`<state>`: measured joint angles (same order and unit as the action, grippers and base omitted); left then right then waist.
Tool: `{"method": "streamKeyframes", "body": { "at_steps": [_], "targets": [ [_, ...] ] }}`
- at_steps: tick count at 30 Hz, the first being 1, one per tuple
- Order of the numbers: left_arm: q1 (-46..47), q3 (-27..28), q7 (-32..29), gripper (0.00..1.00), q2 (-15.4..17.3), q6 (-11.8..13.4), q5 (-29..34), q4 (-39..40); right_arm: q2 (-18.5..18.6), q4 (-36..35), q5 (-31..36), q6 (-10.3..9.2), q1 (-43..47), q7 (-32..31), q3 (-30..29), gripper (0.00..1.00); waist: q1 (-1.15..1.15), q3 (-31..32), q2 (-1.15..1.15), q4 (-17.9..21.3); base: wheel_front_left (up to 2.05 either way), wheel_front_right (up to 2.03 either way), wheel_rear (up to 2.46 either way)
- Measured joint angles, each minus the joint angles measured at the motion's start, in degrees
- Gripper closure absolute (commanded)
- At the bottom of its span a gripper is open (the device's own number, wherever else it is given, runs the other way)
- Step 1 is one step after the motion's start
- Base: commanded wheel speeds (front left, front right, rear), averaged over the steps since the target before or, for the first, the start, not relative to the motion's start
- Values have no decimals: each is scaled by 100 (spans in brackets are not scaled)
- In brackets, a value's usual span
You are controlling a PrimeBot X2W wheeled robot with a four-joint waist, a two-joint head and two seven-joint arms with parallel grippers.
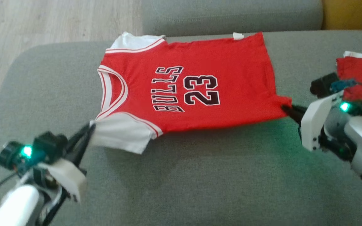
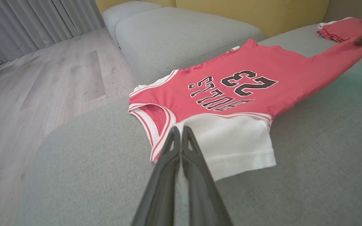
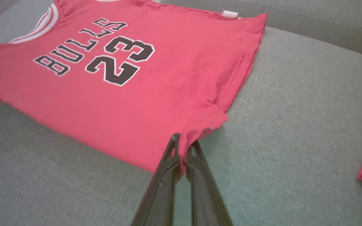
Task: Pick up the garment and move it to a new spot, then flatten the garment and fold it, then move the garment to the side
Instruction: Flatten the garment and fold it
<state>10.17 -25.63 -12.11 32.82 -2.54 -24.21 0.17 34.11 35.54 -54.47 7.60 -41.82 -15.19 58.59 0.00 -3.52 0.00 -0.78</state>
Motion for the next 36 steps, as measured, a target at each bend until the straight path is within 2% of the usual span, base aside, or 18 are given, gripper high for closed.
{"method": "streamKeyframes", "body": {
  "at_steps": [3, 12, 16, 26, 27, 28, 29, 30, 32, 36],
  "targets": [
    [405, 9, 1, 100, -25, -22, 0, -267, -41, 57, -44, 0, -220, 8, -82, 100, 0, -153, 0, 17, 0, 0, 0],
    [1691, -133, -101, 100, -167, -312, 82, -1323, -363, 558, -88, 0, -744, 3, -283, 100, 1, -662, 0, 55, 0, 0, 0],
    [2266, -297, -96, 100, -323, -405, 103, -1849, -513, 773, -86, 0, -1047, -2, -336, 100, 1, -912, 0, 59, 0, 0, 0],
    [3474, -817, 93, 100, -686, -464, 203, -3075, -641, 1099, -85, 0, -1453, 8, -356, 100, 1, -1455, 0, 6, 0, 0, 0],
    [3595, -858, 168, 96, -708, -483, 274, -3189, -647, 1159, -86, 0, -1505, 10, -358, 100, 1, -1499, 0, 7, 0, 0, 0],
    [3713, -901, 267, 24, -727, -493, 361, -3300, -650, 1217, -81, 0, -1552, 65, -377, 100, 1, -1540, 0, 7, 0, 0, 0],
    [3830, -900, 366, 0, -780, -455, 388, -3431, -664, 1302, -57, 0, -1605, 212, -422, 41, 1, -1578, 0, 6, 0, 0, 0],
    [3942, -888, 476, 0, -849, -412, 388, -3555, -688, 1402, -58, 0, -1662, 307, -503, 0, 1, -1611, 0, 5, 0, 0, 0],
    [4036, -882, 595, 0, -917, -370, 396, -3666, -710, 1472, -59, 0, -1714, 397, -560, 0, 1, -1637, 0, 4, 0, 0, 0],
    [4273, -689, 1321, 0, -1198, 40, 412, -3983, -889, 1708, -79, 0, -1859, 1046, -867, 0, 0, -1668, 0, 7, 0, 0, 0]
  ]
}}
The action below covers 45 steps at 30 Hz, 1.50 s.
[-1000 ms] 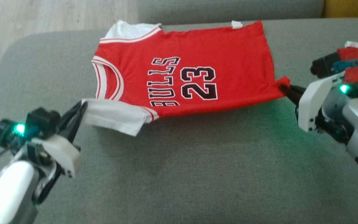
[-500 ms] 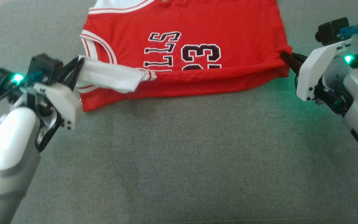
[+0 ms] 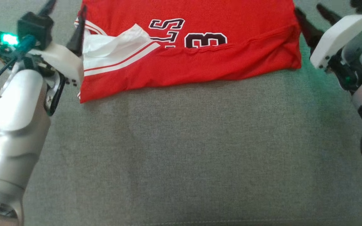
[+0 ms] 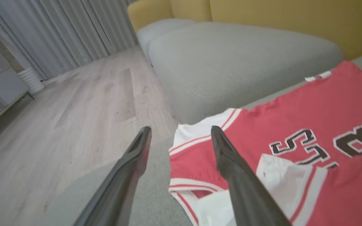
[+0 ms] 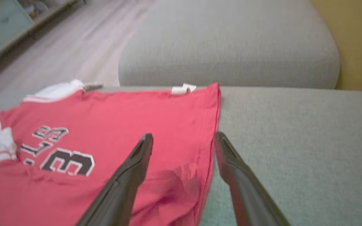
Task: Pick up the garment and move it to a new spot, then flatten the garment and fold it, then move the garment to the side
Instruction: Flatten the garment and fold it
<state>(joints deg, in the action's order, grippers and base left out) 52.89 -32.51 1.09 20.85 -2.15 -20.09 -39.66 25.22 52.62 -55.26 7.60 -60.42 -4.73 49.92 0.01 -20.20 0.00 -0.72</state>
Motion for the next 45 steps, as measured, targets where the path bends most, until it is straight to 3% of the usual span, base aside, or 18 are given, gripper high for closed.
{"method": "streamKeyframes", "body": {
  "at_steps": [6, 11, 16, 19, 22, 25, 29, 34, 40, 45],
  "targets": [
    [63, 380, 1069, 0, -256, 425, -155, -221, -209, 152, -171, 0, -4, 1281, -527, 0, 0, 141, 0, 5, 0, 0, 0],
    [-269, 564, 1333, 0, -455, 808, -143, 134, -397, 230, 120, 0, 52, 1897, -1020, 0, -1, 366, 0, -22, 0, 0, 0],
    [-1428, 1078, 1361, 0, -689, 1292, -29, 1415, -712, -1028, 1815, 0, 1028, 1922, -3148, 0, -2, 641, 0, -11, 0, 0, 0],
    [-2030, 1226, 1362, 0, -882, 1404, 135, 1885, -1216, -1684, 2700, 0, 2090, 1938, -3991, 0, -2, 759, 0, -17, 0, 0, 0],
    [-2576, 1317, 1361, 0, -1057, 1461, 288, 2170, -1847, -2206, 3325, 0, 3139, 1937, -4477, 0, -2, 851, 0, -23, 0, 0, 0],
    [-2980, 1438, 1362, 0, -1107, 1474, 502, 2383, -2120, -2624, 3704, 0, 3797, 1937, -4695, 0, -2, 911, 0, -1, 0, 0, 0],
    [-3412, 1638, 1361, 0, -1225, 1446, 597, 2482, -2129, -2922, 3932, 0, 4204, 1937, -4707, 0, -1, 966, 0, 59, 0, 0, 0],
    [-3873, 1847, 1361, 0, -1254, 1260, 714, 2493, -2163, -3072, 3632, 0, 4528, 1937, -4532, 0, -1, 1011, 0, 158, 0, 0, 0],
    [-3860, 2031, 1361, 0, -1308, 1101, 879, 2353, -2190, -3273, 3526, 0, 4584, 1937, -4474, 0, -1, 937, 0, 245, 0, 0, 0],
    [-3465, 2165, 1361, 0, -1325, 1044, 906, 1709, -2197, -3438, 3552, 0, 4557, 1937, -4445, 0, -1, 739, 0, 292, 0, 0, 0]
  ]
}}
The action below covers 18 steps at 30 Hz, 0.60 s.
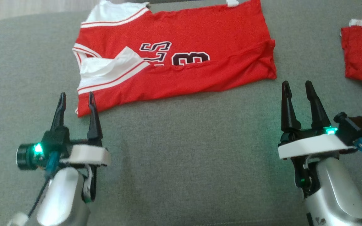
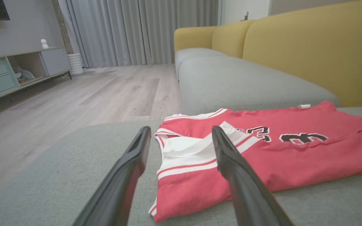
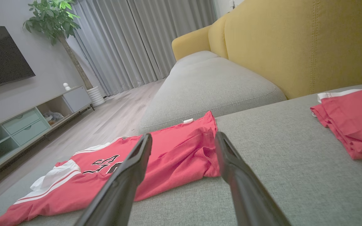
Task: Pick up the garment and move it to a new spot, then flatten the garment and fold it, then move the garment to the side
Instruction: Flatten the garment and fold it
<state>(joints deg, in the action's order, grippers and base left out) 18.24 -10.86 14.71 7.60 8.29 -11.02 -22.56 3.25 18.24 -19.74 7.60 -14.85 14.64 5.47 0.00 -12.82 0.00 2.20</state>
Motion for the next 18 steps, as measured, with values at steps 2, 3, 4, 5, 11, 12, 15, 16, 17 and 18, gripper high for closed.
{"method": "streamKeyframes", "body": {
  "at_steps": [2, 3, 4, 5, 11, 12, 15, 16, 17, 18],
  "targets": [
    [259, -13, -126, 0, 18, -33, 5, -435, -2, -52, 15, 0, -24, 0, 19, 0, 0, -100, 0, 24, 0, 0, 0],
    [387, -18, -243, 0, 36, -30, 54, -651, -2, -80, 15, 0, -41, 0, 32, 0, 0, -155, 0, 37, 0, 0, 0],
    [387, -18, -243, 0, 36, -30, 54, -651, -2, -80, 15, 0, -41, 0, 32, 0, 0, -155, 0, 37, 0, 0, 0],
    [505, -33, -375, 0, 74, -32, 109, -856, -3, -97, 16, 0, -69, 0, 51, 0, 0, -211, 0, 52, 0, 0, 0],
    [1130, 2, -646, 0, 189, -34, 101, -1700, -5, -224, 24, 0, -229, 0, 90, 0, 1, -570, 0, 144, 0, 0, 0],
    [1224, 4, -675, 0, 203, -23, 100, -1823, -7, -245, 24, 0, -232, 0, 92, 0, 1, -623, 0, 159, 0, 0, 0],
    [1443, 9, -829, 0, 252, -24, 93, -2180, -7, -248, 23, 0, -231, 0, 94, 0, 1, -752, 0, 209, 0, 0, 0],
    [1497, 12, -878, 0, 257, -24, 92, -2242, -7, -255, 23, 0, -231, 0, 94, 0, 0, -781, 0, 225, 0, 0, 0],
    [1564, 7, -935, 0, 259, -40, 93, -2309, -7, -266, 22, 0, -231, 0, 92, 0, 0, -800, 0, 239, 0, 0, 0],
    [1630, -7, -1004, 0, 261, -105, 92, -2370, -7, -274, 20, 0, -232, 0, 92, 0, 0, -812, 0, 250, 0, 0, 0]
  ]
}}
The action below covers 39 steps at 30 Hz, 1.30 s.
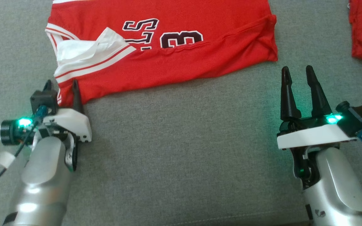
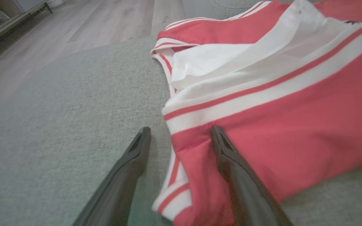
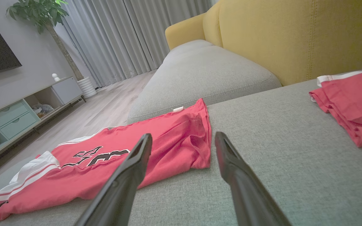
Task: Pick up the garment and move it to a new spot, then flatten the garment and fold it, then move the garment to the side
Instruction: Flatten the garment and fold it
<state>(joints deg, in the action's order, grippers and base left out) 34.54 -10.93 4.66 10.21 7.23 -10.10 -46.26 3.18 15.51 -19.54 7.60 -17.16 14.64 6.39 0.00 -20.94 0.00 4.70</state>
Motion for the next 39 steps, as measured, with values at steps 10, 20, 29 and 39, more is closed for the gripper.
{"method": "streamKeyframes", "body": {
  "at_steps": [10, 20, 29, 39],
  "targets": [
    [125, -44, 591, 100, -62, -121, -59, -143, -1, 245, 168, 0, -125, 1, -120, 0, 0, 137, 0, -66, 0, 0, 0],
    [73, -97, 978, 100, -183, -226, 18, 1469, -3, 1803, 809, 0, -1362, -917, -758, 0, 0, 223, 0, -327, 0, 0, 0],
    [-199, -276, 988, 100, -287, -379, 160, 2054, 3, 3316, 2050, 0, -2263, -1678, -1238, 0, 0, 98, 0, -571, 0, 0, 0],
    [-200, -350, 988, 100, -358, -428, 215, 2124, 57, 4034, 2533, 0, -2876, -1941, -1446, 100, 0, 50, 0, -685, 0, 0, 0]
  ]
}}
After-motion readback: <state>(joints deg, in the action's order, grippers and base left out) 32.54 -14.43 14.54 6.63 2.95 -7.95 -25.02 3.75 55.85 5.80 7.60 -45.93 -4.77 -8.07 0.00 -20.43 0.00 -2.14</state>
